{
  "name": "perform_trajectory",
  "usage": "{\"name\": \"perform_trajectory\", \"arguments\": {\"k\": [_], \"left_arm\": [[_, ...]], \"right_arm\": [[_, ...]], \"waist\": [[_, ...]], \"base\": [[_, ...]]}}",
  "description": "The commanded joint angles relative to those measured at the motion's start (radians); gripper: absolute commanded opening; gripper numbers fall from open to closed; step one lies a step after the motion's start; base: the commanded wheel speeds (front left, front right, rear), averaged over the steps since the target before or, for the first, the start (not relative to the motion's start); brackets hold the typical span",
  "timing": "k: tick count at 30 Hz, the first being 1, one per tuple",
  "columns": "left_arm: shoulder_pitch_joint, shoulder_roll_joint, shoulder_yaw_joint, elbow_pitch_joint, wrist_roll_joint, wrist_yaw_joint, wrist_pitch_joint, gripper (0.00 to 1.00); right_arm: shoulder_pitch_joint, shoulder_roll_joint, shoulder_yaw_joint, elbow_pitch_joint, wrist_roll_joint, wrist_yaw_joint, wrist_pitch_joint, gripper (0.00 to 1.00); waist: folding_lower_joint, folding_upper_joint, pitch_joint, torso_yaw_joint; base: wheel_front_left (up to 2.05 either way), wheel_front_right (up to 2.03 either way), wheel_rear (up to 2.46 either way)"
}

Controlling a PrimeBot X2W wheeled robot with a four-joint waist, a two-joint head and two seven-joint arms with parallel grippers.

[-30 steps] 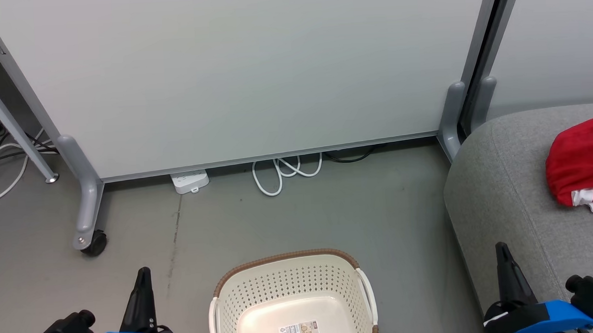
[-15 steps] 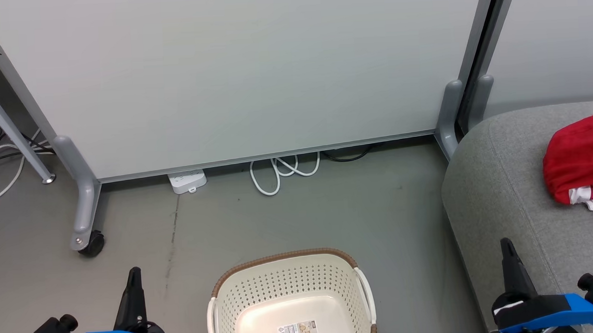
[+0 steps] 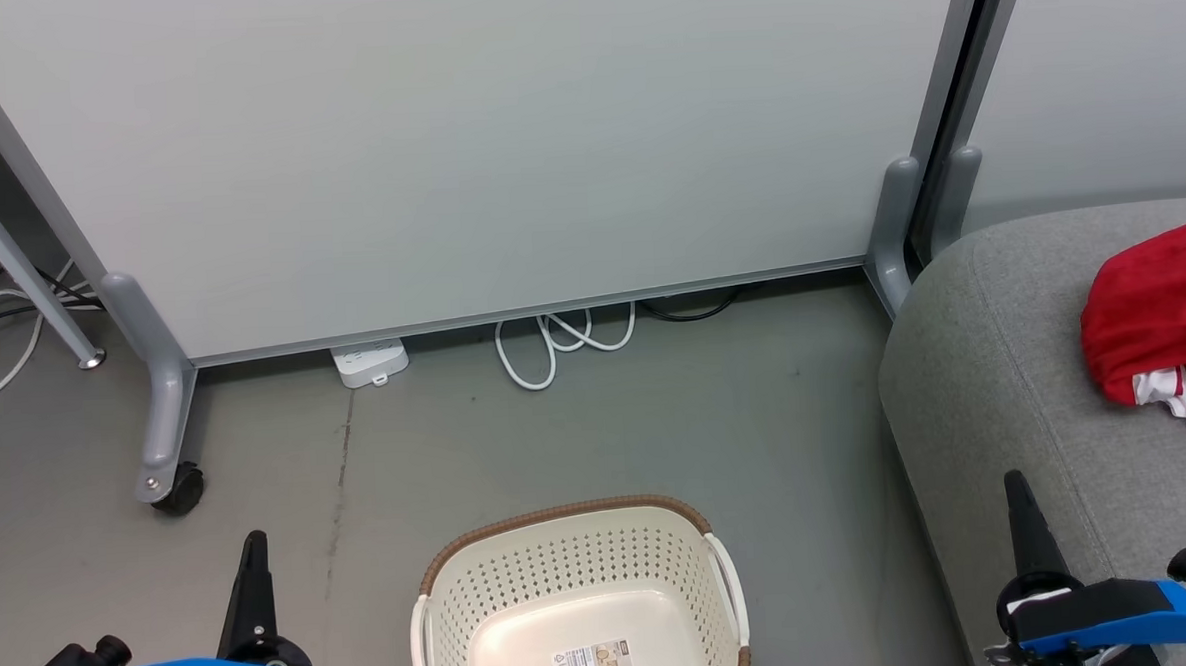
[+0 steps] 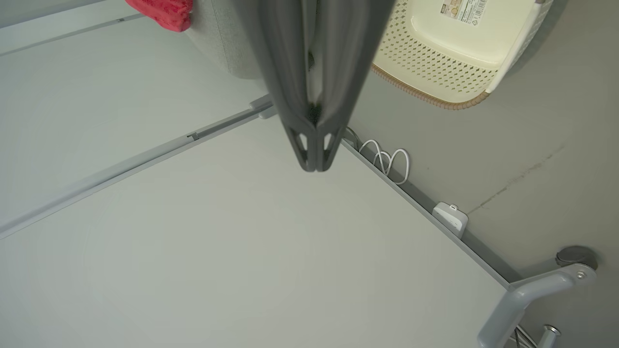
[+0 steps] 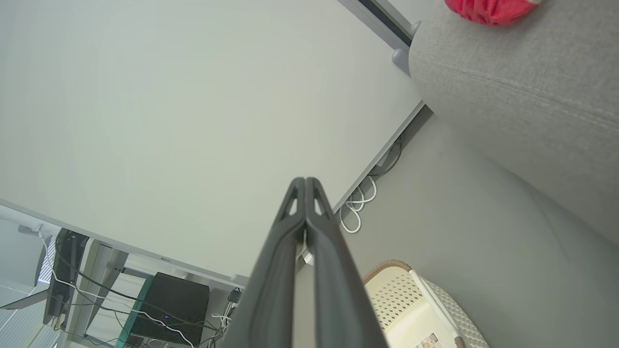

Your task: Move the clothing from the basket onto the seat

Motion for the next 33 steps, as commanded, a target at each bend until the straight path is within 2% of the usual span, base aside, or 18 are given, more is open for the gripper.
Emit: {"name": "perform_trajectory", "arguments": {"k": [1, 33], "left_arm": [[-0.025, 0.005, 0.009, -0.014, -0.028, -0.006, 0.008, 0.0], [-0.031, 0.007, 0.053, -0.031, -0.344, -0.02, 0.089, 0.0]], "right_arm": [[-0.029, 0.0, -0.005, -0.016, 0.031, 0.0, 0.006, 0.0], [-0.049, 0.001, -0.023, -0.024, 0.366, 0.0, 0.091, 0.0]], "waist": [[0.0, 0.0, 0.0, -0.001], [0.0, 0.0, 0.006, -0.016]], "base": [[0.0, 0.0, 0.0], [0.0, 0.0, 0.0]]}}
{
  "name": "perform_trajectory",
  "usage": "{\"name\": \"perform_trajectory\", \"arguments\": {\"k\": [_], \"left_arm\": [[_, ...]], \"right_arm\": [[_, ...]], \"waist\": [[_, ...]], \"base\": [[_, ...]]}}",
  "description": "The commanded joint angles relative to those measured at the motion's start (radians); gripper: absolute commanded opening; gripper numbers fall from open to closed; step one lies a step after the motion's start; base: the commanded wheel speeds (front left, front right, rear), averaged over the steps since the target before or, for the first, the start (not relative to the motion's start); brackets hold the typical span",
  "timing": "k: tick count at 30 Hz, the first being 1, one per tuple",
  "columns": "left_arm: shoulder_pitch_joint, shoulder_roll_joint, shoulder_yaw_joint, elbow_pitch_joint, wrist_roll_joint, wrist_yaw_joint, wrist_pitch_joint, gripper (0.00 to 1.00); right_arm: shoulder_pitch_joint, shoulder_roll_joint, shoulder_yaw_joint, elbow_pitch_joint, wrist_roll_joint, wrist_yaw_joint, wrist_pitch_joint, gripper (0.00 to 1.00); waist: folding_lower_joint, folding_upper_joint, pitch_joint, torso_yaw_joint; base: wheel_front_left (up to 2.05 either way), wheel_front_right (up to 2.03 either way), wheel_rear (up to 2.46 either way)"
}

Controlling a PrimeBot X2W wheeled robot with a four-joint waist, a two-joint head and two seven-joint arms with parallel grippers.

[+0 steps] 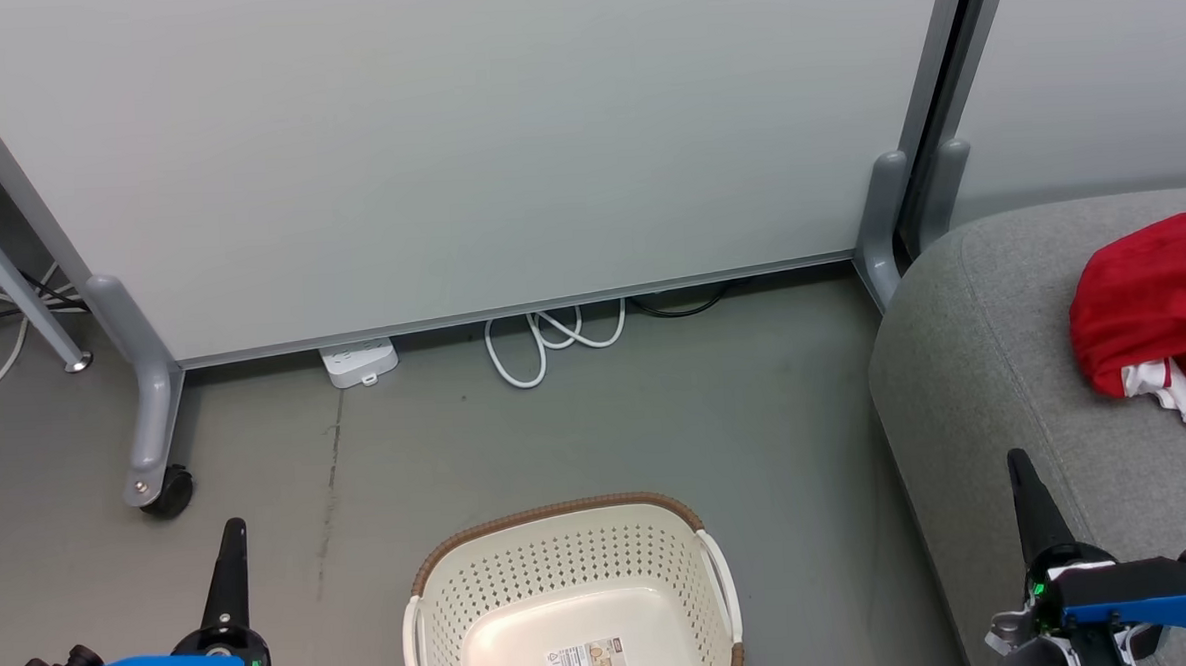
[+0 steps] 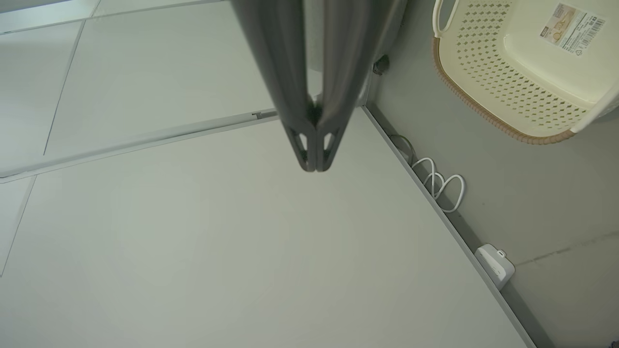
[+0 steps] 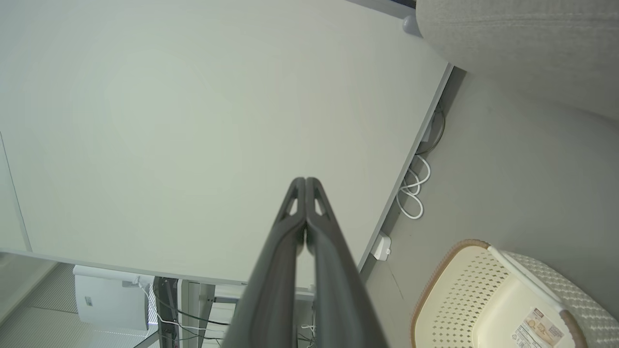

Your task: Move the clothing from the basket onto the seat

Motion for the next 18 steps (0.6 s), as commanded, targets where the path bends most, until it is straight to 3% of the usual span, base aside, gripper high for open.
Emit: {"name": "perform_trajectory", "arguments": {"k": [1, 18], "left_arm": [[-0.019, 0.006, 0.011, -0.009, -0.026, -0.005, 0.007, 0.0], [-0.02, 0.006, 0.028, -0.016, -0.153, -0.013, 0.04, 0.0]], "right_arm": [[-0.017, 0.0, -0.003, -0.009, 0.029, 0.0, 0.009, 0.0], [-0.027, 0.001, -0.01, -0.012, 0.164, 0.0, 0.042, 0.0]], "waist": [[-0.0001, 0.0, 0.0, -0.001], [-0.0001, 0.0, 0.003, -0.008]], "base": [[0.0, 0.0, 0.0], [0.0, 0.0, 0.0]]}}
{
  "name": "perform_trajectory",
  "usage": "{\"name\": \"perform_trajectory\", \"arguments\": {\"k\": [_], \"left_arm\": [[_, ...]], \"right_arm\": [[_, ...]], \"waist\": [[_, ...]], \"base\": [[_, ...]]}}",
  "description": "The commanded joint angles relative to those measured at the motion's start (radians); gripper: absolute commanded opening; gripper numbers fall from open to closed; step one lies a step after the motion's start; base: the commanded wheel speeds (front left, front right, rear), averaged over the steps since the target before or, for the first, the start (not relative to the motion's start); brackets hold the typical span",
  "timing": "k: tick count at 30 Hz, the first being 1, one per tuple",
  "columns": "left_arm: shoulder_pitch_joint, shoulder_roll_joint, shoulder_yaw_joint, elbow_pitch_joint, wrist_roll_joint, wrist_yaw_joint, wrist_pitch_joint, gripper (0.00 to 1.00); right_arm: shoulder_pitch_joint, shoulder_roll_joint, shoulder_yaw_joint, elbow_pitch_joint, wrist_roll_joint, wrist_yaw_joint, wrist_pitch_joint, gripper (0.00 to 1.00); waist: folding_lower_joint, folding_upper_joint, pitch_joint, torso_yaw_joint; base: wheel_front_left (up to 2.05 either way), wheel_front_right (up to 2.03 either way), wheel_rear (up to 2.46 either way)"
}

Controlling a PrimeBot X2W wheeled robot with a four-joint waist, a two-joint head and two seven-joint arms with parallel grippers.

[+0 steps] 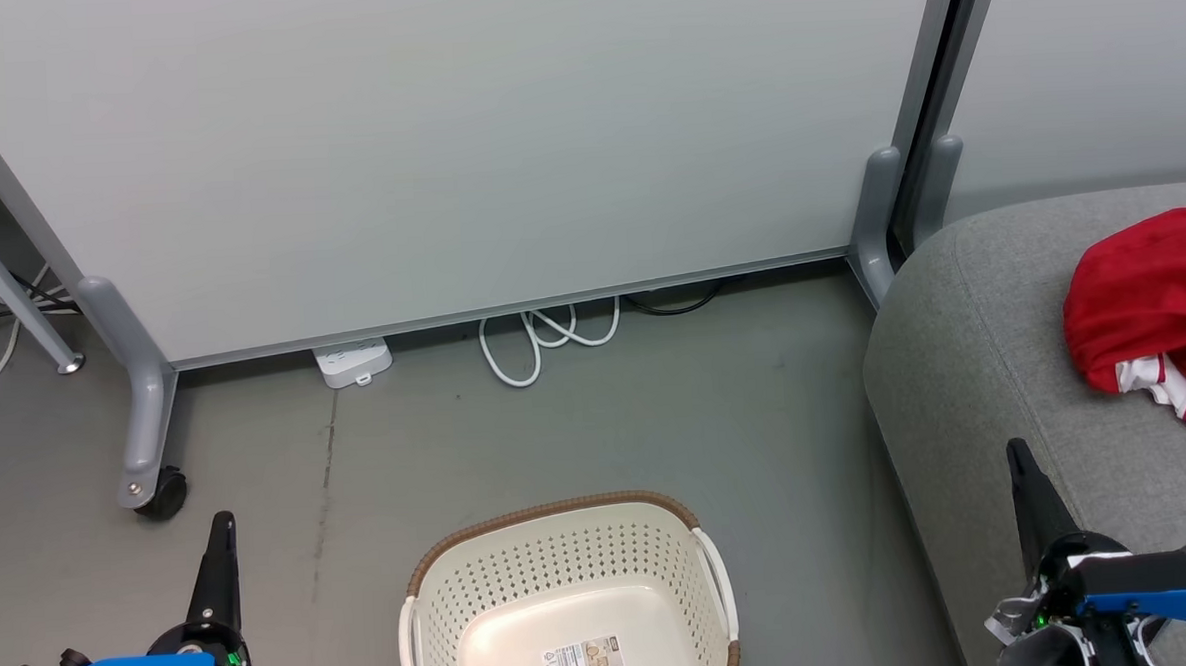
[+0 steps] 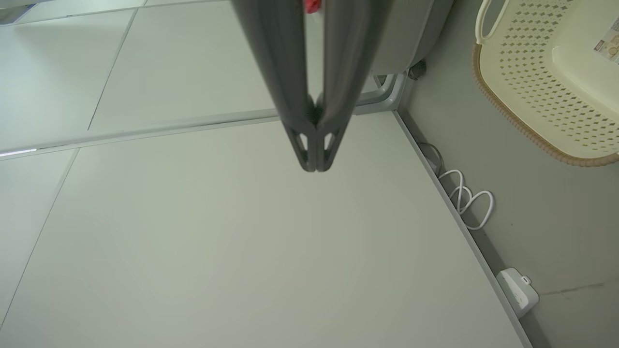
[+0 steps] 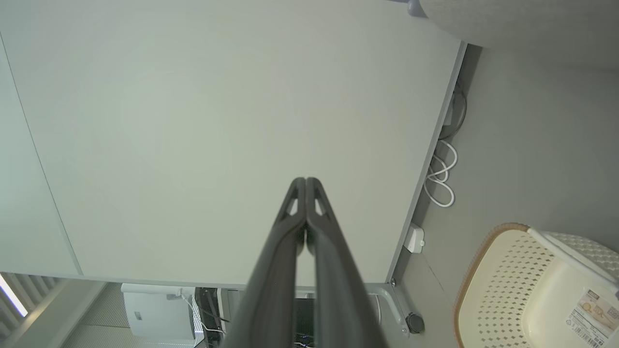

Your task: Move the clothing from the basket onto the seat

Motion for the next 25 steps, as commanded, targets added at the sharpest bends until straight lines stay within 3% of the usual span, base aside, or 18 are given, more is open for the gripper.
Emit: {"name": "perform_trajectory", "arguments": {"k": [1, 25], "left_arm": [[-0.015, 0.006, 0.007, -0.008, -0.016, -0.007, 0.005, 0.0], [-0.017, 0.006, 0.024, -0.014, -0.152, -0.014, 0.041, 0.0]], "right_arm": [[-0.015, 0.001, -0.003, -0.008, 0.018, 0.0, 0.006, 0.0], [-0.023, 0.002, -0.011, -0.01, 0.162, 0.0, 0.042, 0.0]], "waist": [[0.0, -0.0001, 0.0, 0.0], [0.0, -0.0001, 0.004, -0.01]], "base": [[0.0, 0.0, 0.0], [0.0, 0.0, 0.0]]}}
